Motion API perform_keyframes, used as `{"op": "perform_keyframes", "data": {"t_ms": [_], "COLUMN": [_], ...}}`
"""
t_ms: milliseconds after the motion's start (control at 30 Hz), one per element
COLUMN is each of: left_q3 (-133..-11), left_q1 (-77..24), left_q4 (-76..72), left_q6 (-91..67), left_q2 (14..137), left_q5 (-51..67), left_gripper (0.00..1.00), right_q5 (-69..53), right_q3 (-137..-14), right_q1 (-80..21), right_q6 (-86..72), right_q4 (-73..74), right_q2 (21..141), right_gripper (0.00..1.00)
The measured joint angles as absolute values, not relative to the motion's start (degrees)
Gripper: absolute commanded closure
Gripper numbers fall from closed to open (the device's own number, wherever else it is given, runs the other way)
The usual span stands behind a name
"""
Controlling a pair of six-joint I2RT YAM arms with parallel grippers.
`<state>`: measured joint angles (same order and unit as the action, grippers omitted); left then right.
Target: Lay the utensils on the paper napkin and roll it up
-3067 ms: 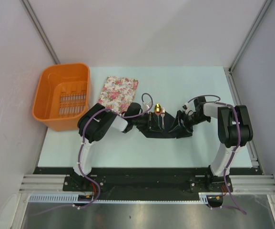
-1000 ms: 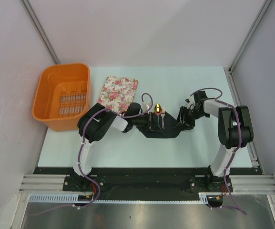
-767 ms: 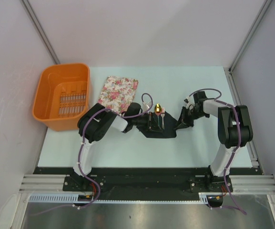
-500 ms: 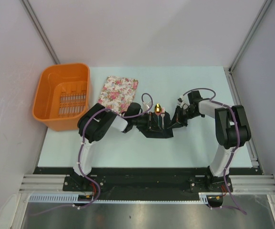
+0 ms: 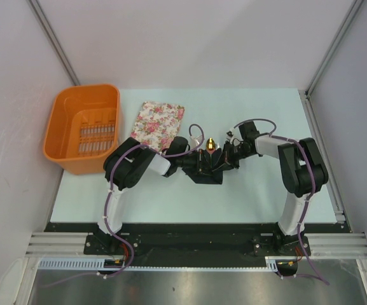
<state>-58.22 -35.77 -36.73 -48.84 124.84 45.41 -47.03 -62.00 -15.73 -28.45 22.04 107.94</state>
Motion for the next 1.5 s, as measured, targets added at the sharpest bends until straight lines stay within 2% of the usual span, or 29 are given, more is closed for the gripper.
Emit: {"op": "perform_keyframes", "data": {"t_ms": [333, 767, 1500], "left_q3": [-57.01, -52.49, -50.06], "left_q1": [-35.48, -34.11, -32.69], "left_q4": [-36.97, -34.06, -23.59], "left_q6": [-49.04, -48.90, -43.46], "left_q2": [123.85, 115.70, 114.65], "left_q5": [44.97, 45.21, 45.17], "left_gripper": [0.89, 0.85, 0.91], "right_q5": [-47.77, -48.34, -47.88], "right_q3": [-62.00, -61.34, -61.30], "right_q1": [-16.03, -14.96, -18.35], "right_q6": [-31.83, -31.92, -33.23], "right_q4": [18.81, 17.58, 14.24], "right_q2": [110.30, 110.30, 111.94], "right_gripper": [1.00, 1.00, 1.00]}}
